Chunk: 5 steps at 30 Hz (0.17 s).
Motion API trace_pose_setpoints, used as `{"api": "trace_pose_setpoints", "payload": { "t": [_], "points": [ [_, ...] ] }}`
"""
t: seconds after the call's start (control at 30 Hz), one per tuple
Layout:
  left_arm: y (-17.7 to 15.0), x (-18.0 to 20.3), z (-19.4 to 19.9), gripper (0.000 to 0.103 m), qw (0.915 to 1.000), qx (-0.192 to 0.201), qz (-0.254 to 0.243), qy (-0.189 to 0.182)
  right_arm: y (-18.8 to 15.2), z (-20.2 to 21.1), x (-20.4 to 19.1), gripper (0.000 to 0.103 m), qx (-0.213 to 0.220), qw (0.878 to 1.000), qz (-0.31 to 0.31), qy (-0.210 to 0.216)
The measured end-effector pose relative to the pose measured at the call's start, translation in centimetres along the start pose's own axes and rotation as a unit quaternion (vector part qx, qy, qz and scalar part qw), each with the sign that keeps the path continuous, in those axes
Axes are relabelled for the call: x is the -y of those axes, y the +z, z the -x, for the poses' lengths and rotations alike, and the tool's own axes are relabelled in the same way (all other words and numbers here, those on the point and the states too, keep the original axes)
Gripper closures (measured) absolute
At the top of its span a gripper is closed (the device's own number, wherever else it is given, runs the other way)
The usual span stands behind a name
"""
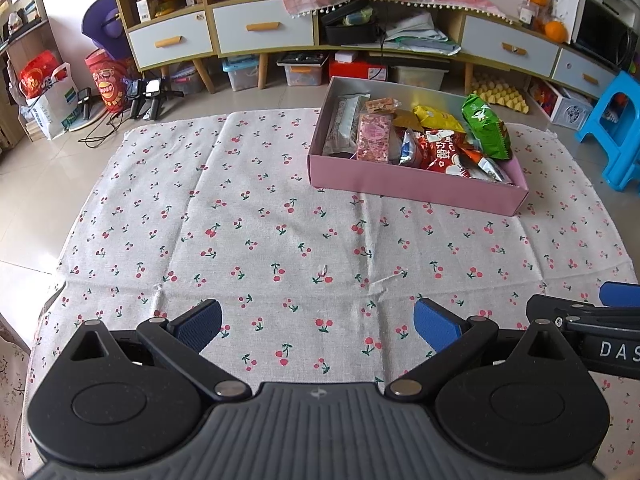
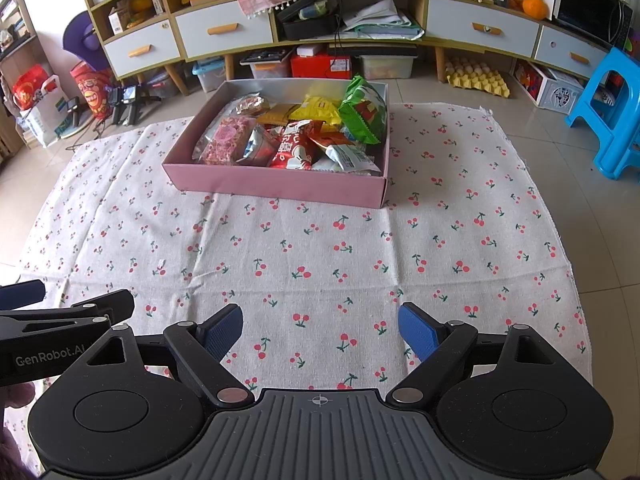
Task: Organize snacks
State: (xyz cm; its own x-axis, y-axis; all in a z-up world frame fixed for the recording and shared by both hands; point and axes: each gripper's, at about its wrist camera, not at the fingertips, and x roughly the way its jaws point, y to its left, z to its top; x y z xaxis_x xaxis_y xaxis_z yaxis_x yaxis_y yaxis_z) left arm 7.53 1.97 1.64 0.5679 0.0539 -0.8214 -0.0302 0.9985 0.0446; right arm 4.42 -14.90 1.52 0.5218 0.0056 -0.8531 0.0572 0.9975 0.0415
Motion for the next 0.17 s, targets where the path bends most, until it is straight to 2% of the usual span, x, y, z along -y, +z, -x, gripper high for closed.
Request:
{"api": "trace_pose_setpoints", "payload": {
  "t": [0.17],
  "points": [
    [-0.03, 0.13, -0.13, 0.001, 1.0, -0.005, -0.004, -0.002, -0.2, -0.24, -0.02, 0.016, -0.001, 1.0, 0.003, 0.0]
  ]
}}
